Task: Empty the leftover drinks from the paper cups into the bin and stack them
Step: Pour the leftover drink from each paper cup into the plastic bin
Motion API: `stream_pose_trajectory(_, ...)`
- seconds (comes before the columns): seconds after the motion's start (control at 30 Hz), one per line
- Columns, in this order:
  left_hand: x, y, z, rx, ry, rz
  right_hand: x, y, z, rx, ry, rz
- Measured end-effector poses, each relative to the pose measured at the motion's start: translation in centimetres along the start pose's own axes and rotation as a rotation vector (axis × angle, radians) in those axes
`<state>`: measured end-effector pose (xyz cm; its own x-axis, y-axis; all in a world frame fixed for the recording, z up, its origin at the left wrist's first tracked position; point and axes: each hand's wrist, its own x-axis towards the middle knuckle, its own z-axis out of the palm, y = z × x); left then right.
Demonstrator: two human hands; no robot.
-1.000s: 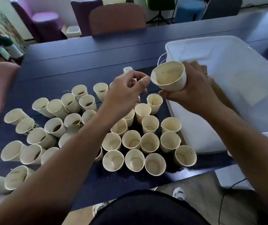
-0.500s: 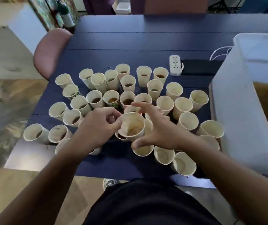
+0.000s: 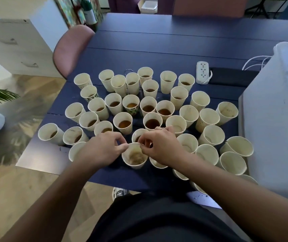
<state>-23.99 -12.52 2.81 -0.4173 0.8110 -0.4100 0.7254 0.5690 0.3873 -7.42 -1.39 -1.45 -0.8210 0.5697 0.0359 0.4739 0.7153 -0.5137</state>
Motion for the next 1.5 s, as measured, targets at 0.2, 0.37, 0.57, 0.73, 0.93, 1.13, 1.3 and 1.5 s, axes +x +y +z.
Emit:
stream_pose_trajectory(0.2,1.4,-0.2,0.1,0.021,0.031,-0.044,0.0,1.0,1.6,-0.093,-0.122,-0.010)
stream_pose_trajectory(0.37,3.3,0.0,0.8,0.063,0.034,-0.050,-0.3,1.6,2.5,-0.169,-0.156,-0.024)
stream_pose_trajectory(0.57,5.7,0.7,2.5,0.152,0.003,-0.053,-1.1,1.8,2.8,-0.122,0.094,0.019)
stream_pose_trajectory(0.73,6.9,1.2,4.3,0.181,-0.013,-0.060,-1.4,2.8,1.5,-0.048,0.113,0.099)
stream_pose_trajectory(0.93,7.5,1.3,4.7,0.146,0.041,-0.097,-2.1,3.4,0.8,0.020,0.174,0.139)
stream_pose_trajectory(1.13,7.9,1.0,4.6,0.120,0.064,-0.106,-2.5,3.8,0.9,0.032,0.185,0.192)
stream_pose_trajectory(1.3,7.8,0.8,4.0,0.108,0.078,-0.105,-2.5,3.9,0.7,0.049,0.187,0.221)
stream_pose_trajectory(1.5,6.6,2.0,1.6,0.120,0.140,-0.094,-2.5,3.8,0.0,0.078,0.171,0.239)
